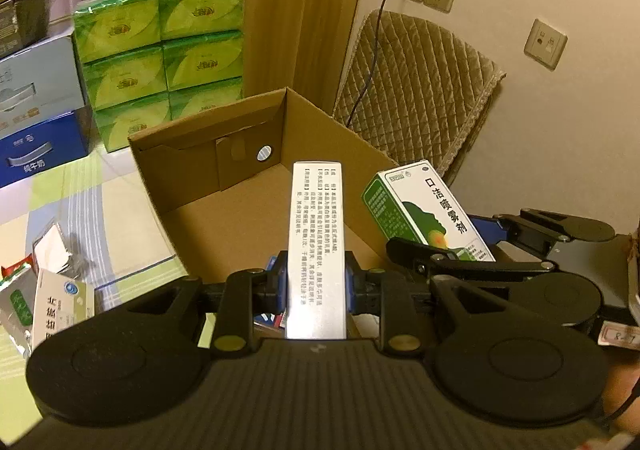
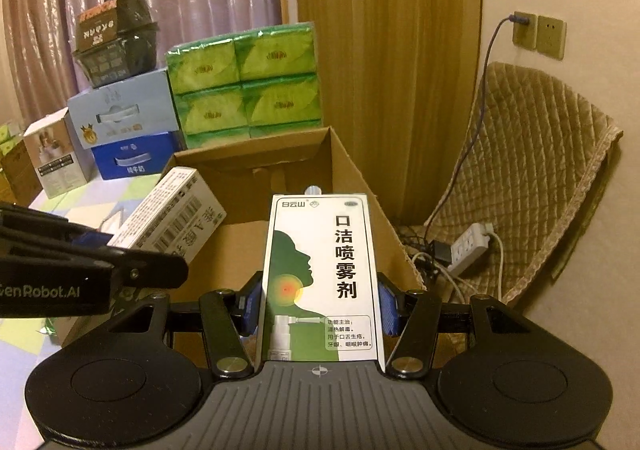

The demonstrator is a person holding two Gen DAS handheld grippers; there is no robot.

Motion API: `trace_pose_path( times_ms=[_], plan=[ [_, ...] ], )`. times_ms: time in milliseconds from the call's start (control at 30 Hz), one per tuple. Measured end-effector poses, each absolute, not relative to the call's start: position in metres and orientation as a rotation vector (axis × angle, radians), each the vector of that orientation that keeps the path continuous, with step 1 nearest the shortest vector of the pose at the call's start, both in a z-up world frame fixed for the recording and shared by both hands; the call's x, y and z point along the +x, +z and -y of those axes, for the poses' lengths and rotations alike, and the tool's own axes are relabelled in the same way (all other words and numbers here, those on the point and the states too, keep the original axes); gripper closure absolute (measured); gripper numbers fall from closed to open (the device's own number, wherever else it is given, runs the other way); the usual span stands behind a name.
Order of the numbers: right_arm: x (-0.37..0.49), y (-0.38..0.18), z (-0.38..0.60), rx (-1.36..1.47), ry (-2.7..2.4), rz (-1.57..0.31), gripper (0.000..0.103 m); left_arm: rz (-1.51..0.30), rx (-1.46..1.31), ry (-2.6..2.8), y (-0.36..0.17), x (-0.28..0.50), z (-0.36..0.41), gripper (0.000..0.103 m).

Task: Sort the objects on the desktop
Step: 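Lower both boxes into the cardboard box and open both tools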

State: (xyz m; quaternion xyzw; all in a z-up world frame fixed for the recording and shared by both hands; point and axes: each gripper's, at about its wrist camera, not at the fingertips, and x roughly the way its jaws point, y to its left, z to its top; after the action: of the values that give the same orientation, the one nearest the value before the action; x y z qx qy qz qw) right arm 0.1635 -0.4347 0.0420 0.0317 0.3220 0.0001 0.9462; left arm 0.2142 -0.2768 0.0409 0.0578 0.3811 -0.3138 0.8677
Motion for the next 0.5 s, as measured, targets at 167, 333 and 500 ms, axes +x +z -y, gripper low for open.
trace_pose_path(
  times_ms=[167,333,500],
  plan=[
    [0.168,0.035,0.437,0.070,0.001,-0.672,0.050,-0.821,0.119,-0.648,0.030,0.223,0.279,0.082],
    [0.169,0.030,0.437,0.073,0.000,-0.684,0.050,-0.841,0.094,-0.647,0.022,0.227,0.279,0.081],
    [0.170,0.029,0.437,0.075,-0.001,-0.690,0.050,-0.822,0.087,-0.640,0.028,0.222,0.271,0.082]
  ],
)
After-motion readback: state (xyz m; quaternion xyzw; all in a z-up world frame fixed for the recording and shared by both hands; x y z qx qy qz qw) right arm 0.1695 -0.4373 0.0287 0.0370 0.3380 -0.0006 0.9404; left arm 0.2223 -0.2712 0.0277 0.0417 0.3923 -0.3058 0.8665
